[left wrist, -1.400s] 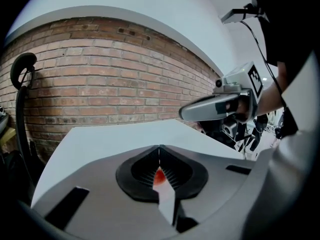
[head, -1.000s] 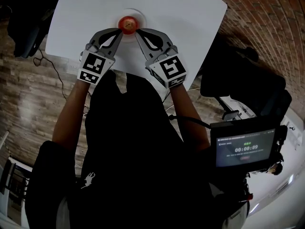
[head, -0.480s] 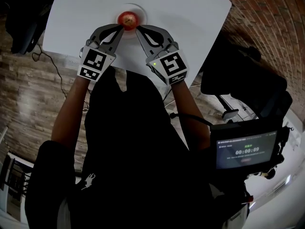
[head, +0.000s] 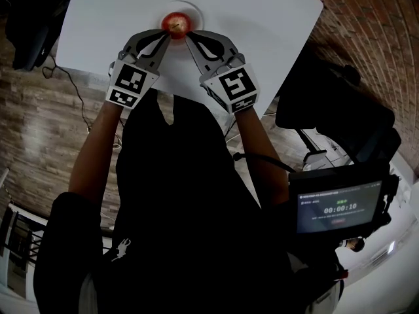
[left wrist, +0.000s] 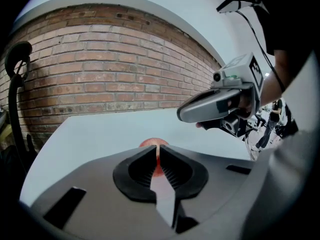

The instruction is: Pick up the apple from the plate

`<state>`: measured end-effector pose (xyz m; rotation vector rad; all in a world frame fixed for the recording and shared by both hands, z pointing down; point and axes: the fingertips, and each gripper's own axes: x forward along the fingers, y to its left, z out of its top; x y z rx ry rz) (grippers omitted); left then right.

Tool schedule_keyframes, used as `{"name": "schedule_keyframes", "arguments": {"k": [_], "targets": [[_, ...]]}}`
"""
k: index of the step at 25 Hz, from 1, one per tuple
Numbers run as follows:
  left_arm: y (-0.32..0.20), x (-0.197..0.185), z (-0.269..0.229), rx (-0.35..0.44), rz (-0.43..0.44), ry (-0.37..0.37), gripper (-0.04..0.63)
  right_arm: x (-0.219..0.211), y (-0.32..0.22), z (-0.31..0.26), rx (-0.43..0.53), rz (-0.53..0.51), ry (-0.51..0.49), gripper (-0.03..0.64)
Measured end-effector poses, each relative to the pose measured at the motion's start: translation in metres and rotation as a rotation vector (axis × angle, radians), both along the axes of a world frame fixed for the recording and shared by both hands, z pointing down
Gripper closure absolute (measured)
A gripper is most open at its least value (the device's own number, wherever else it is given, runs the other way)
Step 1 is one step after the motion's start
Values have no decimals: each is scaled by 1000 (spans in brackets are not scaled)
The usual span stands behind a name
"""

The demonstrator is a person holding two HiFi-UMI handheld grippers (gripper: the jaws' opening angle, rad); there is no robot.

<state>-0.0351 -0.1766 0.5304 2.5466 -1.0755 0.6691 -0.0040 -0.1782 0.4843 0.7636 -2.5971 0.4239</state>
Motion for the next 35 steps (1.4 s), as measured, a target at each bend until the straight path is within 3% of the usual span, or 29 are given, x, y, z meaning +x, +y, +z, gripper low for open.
{"name": "schedule_keyframes", "arguments": {"k": [9,18,23,35], "targets": [[3,-5,5,0,-6,-15,558,-3,0,3,-3,-5,4,612],[3,-7,10,-1,-4,-27,447,-5,1,6,-14,-4,6,612],[3,-6,16,-3,18,-48,346,-5,-1,8,-16,-1,9,612],[2,-2,32,-5,52,-95,270,-6,-4,13,-22,2,16,612]]}}
